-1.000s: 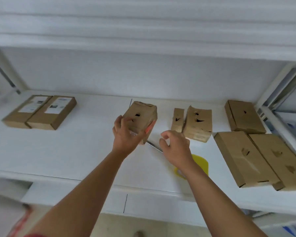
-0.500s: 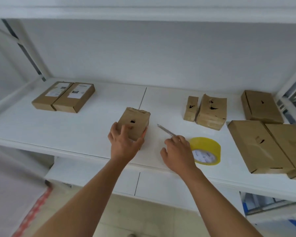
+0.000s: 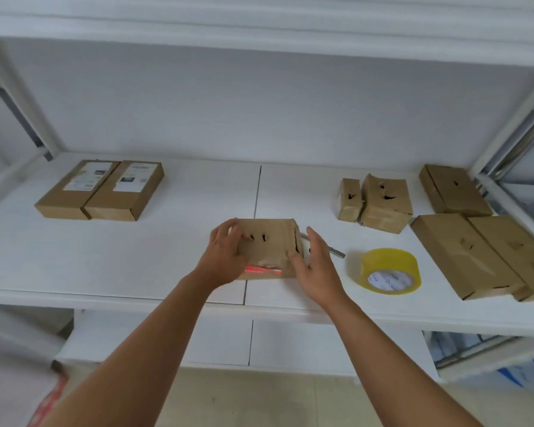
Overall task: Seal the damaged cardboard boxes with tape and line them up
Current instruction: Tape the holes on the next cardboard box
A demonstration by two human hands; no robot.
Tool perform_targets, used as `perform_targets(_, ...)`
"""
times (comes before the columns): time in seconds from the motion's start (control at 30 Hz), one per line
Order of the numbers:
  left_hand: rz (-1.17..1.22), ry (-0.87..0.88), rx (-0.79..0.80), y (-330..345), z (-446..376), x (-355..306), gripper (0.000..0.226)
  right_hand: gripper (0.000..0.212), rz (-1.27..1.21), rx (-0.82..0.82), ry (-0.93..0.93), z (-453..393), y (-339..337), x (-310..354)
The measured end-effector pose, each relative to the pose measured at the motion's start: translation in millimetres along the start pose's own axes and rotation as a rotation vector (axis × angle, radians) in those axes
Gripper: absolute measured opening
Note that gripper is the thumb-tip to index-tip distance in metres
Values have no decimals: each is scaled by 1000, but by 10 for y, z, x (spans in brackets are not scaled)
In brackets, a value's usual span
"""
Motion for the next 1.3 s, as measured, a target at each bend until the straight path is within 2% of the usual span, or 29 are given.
perform_targets(0.17, 149, 49, 76, 2, -70, -73, 50, 48, -1, 3, 23, 77, 119, 28)
perform_targets(0.3, 236, -56, 90, 86, -117, -63, 34, 48, 31, -28, 68, 120, 72, -29)
perform_targets(0.4, 166, -101, 39, 139, -165, -52, 33, 47, 95, -37, 53, 147, 24, -2)
perform_targets(0.5, 139, -117, 25, 176, -185, -40, 29, 46, 338, -108, -201, 162, -67, 328)
perform_targets(0.57, 165, -121, 17, 188, -184, -36, 21, 41, 465, -54, -370, 145, 33, 521)
perform_targets(0.67, 182, -114, -5, 203, -187, -43, 20, 34, 581, 9, -417, 92, 154, 559)
perform_targets(0.77, 224, -134, -34, 222, -207, -40, 23, 34, 588, 3, -419, 75, 151, 506)
perform_targets(0.9, 253, -124, -64, 292, -190, -75, 39, 44, 556, 14, -397, 90, 187, 419)
perform_targets(1.07, 412, -158, -33, 375, -192, -37, 40, 61, 566, 35, -396, 110, 240, 373)
perform_targets(1.23, 389, -140, -37, 321, -211, -11, 39, 50, 548, 68, -394, 50, 275, 374)
perform_targets(1.3, 327, -116, -69, 281, -222, -12, 37, 54, 496, 97, -385, 23, 233, 394)
Point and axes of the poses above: each hand's wrist, its own z-axis away from the middle knuckle, its own y-axis out of the palm, x = y × z, the point moved 10 cm from there along -z, towards the middle knuckle, and after that the axes turned 7 degrees about -z, right-handed, at the moved point
